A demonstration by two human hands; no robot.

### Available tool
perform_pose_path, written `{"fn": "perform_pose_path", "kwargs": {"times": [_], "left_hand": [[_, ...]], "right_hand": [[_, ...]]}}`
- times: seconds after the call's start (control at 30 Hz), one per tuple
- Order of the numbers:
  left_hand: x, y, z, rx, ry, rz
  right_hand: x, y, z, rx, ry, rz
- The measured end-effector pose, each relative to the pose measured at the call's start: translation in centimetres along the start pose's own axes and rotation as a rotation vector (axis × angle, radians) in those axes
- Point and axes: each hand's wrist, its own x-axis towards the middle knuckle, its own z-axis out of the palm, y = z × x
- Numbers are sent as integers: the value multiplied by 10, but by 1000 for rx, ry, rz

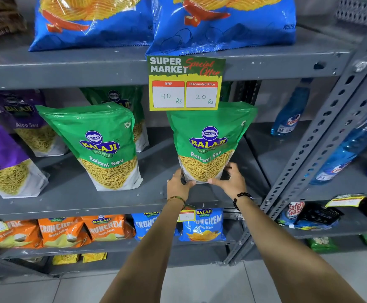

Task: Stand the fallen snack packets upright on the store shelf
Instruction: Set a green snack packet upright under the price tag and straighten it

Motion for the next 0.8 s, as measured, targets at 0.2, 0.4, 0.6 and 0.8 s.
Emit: {"fn": "perform_pose_path", "kwargs": {"times": [0.2,0.4,0.6,0.8], "left_hand": [[2,-2,1,-1,1,6],[4,-3,3,13,-9,12],[5,-1,3,20,-14,22],[9,-6,8,44,-3,32]], "right_hand": [[-1,-1,-1,-5,-4,-1],[-2,-1,-2,-5,-7,-2],[-1,-2,-5,21,-22,1],[-1,-2,-8,62,-37,0]]}}
